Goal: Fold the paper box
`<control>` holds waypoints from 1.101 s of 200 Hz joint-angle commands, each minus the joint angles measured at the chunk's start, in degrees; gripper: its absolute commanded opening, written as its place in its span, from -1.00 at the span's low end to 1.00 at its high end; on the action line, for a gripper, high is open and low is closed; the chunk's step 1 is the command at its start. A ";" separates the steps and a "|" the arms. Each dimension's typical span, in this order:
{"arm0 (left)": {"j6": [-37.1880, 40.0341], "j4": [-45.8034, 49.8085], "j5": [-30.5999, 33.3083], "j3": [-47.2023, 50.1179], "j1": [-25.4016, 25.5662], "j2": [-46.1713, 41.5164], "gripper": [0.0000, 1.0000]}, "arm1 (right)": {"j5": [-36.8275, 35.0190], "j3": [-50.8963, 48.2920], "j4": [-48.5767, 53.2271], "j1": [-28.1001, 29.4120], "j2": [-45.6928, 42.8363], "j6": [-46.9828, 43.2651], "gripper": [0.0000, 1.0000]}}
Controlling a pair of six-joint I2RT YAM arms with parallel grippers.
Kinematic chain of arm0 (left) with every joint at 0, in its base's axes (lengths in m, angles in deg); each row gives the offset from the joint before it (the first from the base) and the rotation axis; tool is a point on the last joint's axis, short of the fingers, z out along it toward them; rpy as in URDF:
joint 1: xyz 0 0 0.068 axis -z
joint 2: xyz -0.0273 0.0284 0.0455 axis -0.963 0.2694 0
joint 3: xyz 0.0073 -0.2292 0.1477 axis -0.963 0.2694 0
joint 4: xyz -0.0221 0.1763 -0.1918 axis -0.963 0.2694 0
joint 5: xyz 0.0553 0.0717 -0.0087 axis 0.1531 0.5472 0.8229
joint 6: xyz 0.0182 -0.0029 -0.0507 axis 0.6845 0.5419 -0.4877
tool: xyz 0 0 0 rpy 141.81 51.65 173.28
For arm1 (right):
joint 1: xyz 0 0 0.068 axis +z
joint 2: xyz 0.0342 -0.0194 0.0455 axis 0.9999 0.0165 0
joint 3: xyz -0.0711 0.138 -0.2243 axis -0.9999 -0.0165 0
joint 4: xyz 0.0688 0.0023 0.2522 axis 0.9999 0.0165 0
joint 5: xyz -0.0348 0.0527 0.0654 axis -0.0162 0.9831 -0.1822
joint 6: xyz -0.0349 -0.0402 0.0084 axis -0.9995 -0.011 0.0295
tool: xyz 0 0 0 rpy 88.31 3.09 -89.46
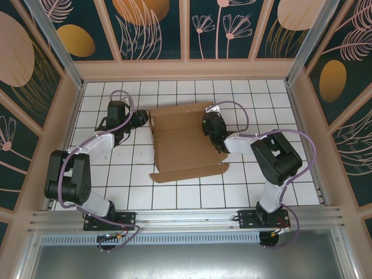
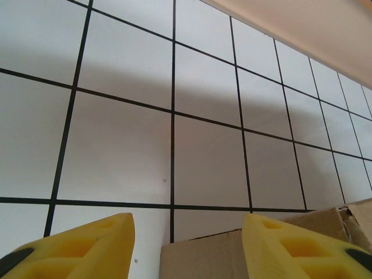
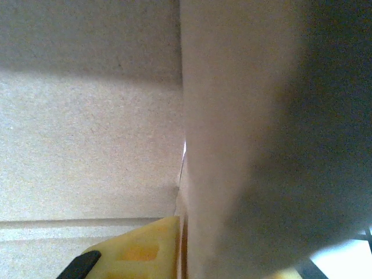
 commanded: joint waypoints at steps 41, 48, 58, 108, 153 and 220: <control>1.37 -1.28 -1.04 1.75 0.48 -1.89 0.05 | 4.20 0.77 8.66 -0.41 0.81 0.31 -0.65; 1.33 -1.25 0.90 2.49 0.35 -3.37 0.09 | 4.35 0.56 8.32 -0.57 0.71 0.18 -0.64; 1.07 -1.33 3.70 3.86 -0.02 -5.28 0.14 | 5.11 0.85 8.29 -1.22 0.84 0.19 -0.64; -3.26 -2.38 11.77 8.79 -6.84 -10.94 0.14 | 10.24 6.22 14.26 -3.03 3.53 -0.50 -0.65; -1.29 -2.32 7.60 7.44 -6.90 -9.08 0.16 | 13.68 9.83 18.65 -5.14 5.51 -0.90 -0.64; -3.63 -8.95 1.19 12.47 -6.89 -7.54 0.13 | 15.13 8.52 16.29 -4.86 6.28 -2.59 -0.64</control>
